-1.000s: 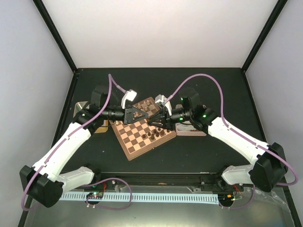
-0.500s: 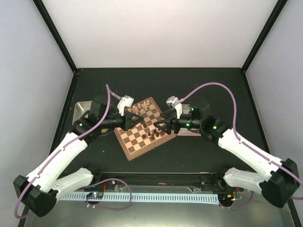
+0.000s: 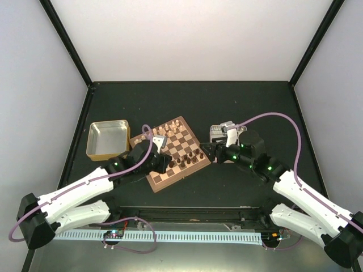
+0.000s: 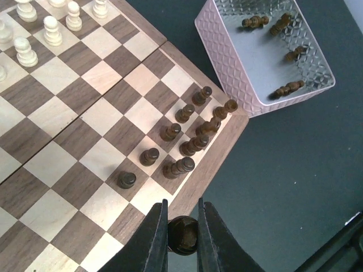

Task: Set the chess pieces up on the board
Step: Place the chess piece on the chessboard.

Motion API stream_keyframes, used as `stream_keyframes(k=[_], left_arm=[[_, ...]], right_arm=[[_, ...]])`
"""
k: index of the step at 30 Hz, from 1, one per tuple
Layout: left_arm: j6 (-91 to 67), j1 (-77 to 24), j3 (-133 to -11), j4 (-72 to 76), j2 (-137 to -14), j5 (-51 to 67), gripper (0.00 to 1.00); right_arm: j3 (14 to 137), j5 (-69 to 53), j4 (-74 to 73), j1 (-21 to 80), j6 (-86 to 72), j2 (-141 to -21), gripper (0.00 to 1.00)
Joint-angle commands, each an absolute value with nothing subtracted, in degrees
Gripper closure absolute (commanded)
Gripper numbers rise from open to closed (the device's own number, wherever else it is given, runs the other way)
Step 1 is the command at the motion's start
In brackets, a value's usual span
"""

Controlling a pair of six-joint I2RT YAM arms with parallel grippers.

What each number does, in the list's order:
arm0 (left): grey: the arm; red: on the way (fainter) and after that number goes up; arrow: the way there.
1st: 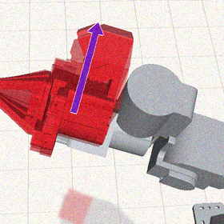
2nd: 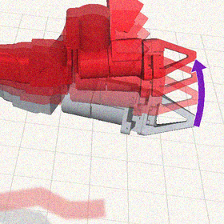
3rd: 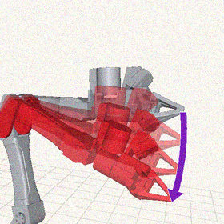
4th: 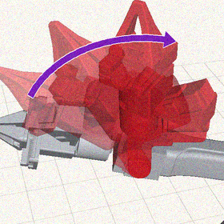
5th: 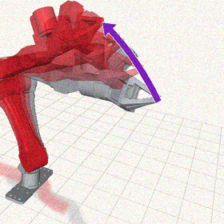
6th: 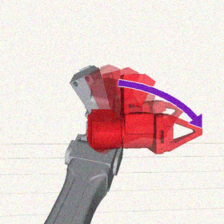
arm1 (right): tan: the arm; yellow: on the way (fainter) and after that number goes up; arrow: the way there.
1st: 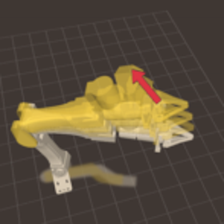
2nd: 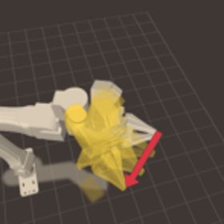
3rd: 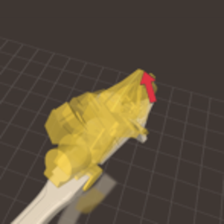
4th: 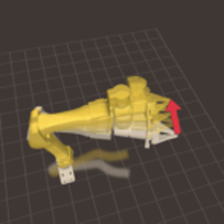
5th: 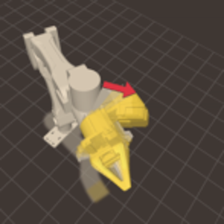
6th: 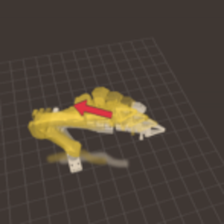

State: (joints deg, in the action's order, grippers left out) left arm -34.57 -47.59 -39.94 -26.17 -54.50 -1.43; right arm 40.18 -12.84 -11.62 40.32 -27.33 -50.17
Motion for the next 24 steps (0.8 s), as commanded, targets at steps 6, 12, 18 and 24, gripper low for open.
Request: stream_keyframes(k=[6, 12, 18, 24], left_arm=[[-36.32, -55.15, -35.76, -16.02, -58.83, -11.53, 0.98], [-38.54, -57.02, -33.69, -11.32, -63.57, -14.74, 0.99], [-40.98, -57.22, -32.99, -9.08, -66.16, -17.01, 0.98], [-40.94, -57.22, -33.91, -8.95, -69.07, -15.76, 0.98]], right_arm=[[37.79, -9.71, -10.54, 40.19, -29.71, -49.19, 0.25], [36.69, -8.87, -10.37, 40.22, -29.46, -47.71, 0.25], [36.5, -8.79, -10.66, 40.22, -29.31, -46.78, 0.25], [36.47, -8.5, -11.08, 40.22, -28.97, -46.71, 0.24]])
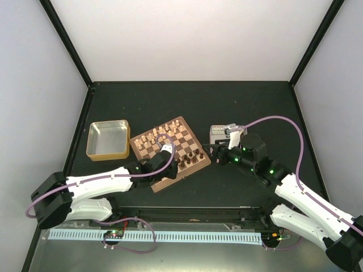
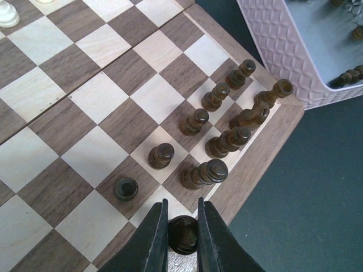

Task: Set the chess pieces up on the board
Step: Place the chess piece on the chessboard.

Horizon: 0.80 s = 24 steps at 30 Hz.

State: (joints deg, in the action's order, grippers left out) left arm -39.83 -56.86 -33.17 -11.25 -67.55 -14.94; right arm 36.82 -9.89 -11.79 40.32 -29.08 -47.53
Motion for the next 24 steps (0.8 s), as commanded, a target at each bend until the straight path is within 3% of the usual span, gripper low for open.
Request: stream_keyframes(k=[1, 24], left_arm=[[-40.97, -57.22, -34.07, -9.01, -69.53, -15.57, 0.98], [-41.97, -57.22, -34.96, -9.39, -72.38, -18.1, 0.92]], right_arm=[[36.47, -8.42, -11.2, 40.23, -29.02, -46.68, 0.24], [35.9, -8.79, -11.82, 40.21, -28.43, -45.14, 0.24]])
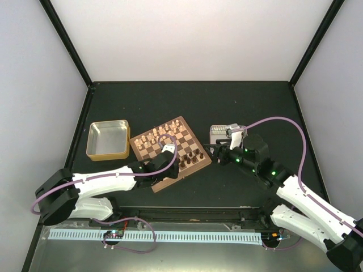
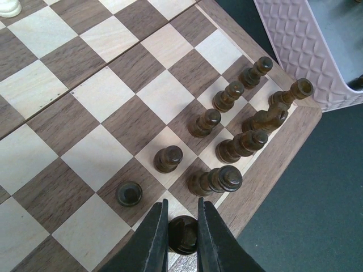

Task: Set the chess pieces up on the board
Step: Place the chess piece on the chessboard.

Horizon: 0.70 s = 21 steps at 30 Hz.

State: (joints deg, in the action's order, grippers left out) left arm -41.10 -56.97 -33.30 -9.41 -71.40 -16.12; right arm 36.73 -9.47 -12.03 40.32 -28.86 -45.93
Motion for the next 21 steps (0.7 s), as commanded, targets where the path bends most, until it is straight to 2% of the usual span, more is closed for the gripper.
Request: stream_keyframes(k=[1, 15, 21], left_arm=[[-41.96, -57.22, -34.98, -9.36, -72.46, -18.04, 0.91], [-40.9, -57.31, -35.8, -12.4, -67.34, -16.65, 0.67], [-40.55, -57.26, -37.98, -17.83, -59.88, -17.61, 0.57]], right_arm=[[35.86, -8.79, -11.78, 40.19, -28.46, -45.03, 0.24], [36.7, -8.31, -13.3, 40.17, -28.83, -43.94, 0.24], [38.99, -1.55, -17.16, 40.21, -31.45, -43.75, 0.24]])
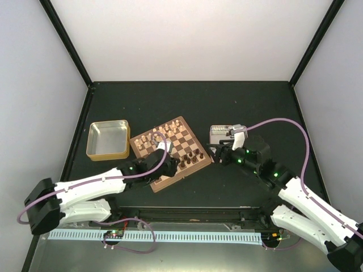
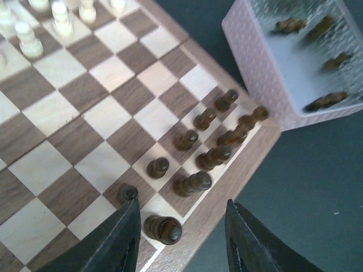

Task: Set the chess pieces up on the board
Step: Place the chess piece on the chessboard, then pick up the chess piece from the storage box.

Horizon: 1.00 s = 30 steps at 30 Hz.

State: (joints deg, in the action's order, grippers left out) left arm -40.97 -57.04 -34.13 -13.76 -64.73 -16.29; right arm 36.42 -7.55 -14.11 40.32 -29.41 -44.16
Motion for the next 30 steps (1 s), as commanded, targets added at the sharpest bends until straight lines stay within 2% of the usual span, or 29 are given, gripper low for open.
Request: stream_keyframes(k=[1, 7, 12, 14, 20, 25, 30], left_arm=[[-40.52, -57.22, -38.42, -18.83, -58.43, -18.44, 0.55], [-37.88, -55.41, -39.53, -22.45, -48.4, -24.85, 0.42], [-33.75, -49.34, -41.79, -27.24, -41.68, -25.74, 0.35], [-31.69, -46.44, -42.27, -27.84, -39.59, -25.2, 0.33], [-26.68, -35.1, -42.64, -28.05, -38.24, -19.73, 0.3], [-26.48, -28.83, -41.57, -26.49, -39.86, -13.96, 0.28], [-28.54, -25.41, -39.53, -24.3, -40.04, -8.7, 0.28]], right_arm=[[39.74, 1.16, -18.64, 40.23, -32.14, -44.21, 0.24], [45.83, 12.25, -29.6, 38.34, -35.73, -52.18, 0.31], [48.37, 8.67, -32.76, 30.65, -37.35, -59.97, 0.44], [48.57, 7.81, -32.49, 28.24, -37.52, -62.77, 0.45], [51.32, 8.75, -33.12, 24.47, -37.67, -71.73, 0.48], [52.94, 11.31, -32.9, 22.94, -38.09, -78.45, 0.61], [55.28, 13.39, -32.04, 21.29, -38.05, -84.54, 0.61]])
